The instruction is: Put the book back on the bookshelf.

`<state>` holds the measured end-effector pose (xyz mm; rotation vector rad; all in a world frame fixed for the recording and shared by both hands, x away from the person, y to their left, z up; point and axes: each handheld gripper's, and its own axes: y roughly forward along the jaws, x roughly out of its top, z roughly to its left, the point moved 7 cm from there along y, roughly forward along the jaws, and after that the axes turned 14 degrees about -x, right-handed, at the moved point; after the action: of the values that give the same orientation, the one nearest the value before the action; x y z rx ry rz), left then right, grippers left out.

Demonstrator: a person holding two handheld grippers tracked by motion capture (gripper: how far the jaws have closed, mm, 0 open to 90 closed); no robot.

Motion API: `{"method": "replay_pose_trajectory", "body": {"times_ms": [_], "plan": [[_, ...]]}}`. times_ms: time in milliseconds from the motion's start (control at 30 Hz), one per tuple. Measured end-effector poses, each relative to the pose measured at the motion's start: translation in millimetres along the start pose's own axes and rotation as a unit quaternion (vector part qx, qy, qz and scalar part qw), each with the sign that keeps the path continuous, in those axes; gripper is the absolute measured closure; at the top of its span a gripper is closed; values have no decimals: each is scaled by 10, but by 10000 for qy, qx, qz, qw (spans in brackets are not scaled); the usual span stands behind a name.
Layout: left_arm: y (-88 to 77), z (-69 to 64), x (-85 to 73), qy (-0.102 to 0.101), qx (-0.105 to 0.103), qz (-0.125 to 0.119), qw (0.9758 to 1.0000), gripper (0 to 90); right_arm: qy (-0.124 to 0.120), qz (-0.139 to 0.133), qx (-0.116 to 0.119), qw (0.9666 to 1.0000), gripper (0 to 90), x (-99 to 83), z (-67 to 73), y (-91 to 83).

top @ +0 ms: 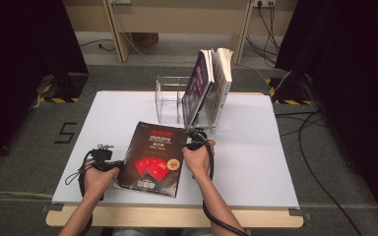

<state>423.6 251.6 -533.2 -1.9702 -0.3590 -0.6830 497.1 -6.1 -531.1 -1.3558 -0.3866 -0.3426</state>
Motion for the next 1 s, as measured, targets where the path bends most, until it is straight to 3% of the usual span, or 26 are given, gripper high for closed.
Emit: {"method": "replay_pose_trajectory", "body": {"times_ms": [167,467,1000], "plan": [[-21,-9,-28,-54,-107,27,9999,867,-191,-68,-93,9998,900,-5,11,-5],[-51,-42,-75,31,-91,85,9999,869,-248,-11,-107,9996,900,-45,14,-31],[-152,-109,-241,35,-295,116,9995,870,-436,-22,-129,9990,900,-172,15,-98]]}}
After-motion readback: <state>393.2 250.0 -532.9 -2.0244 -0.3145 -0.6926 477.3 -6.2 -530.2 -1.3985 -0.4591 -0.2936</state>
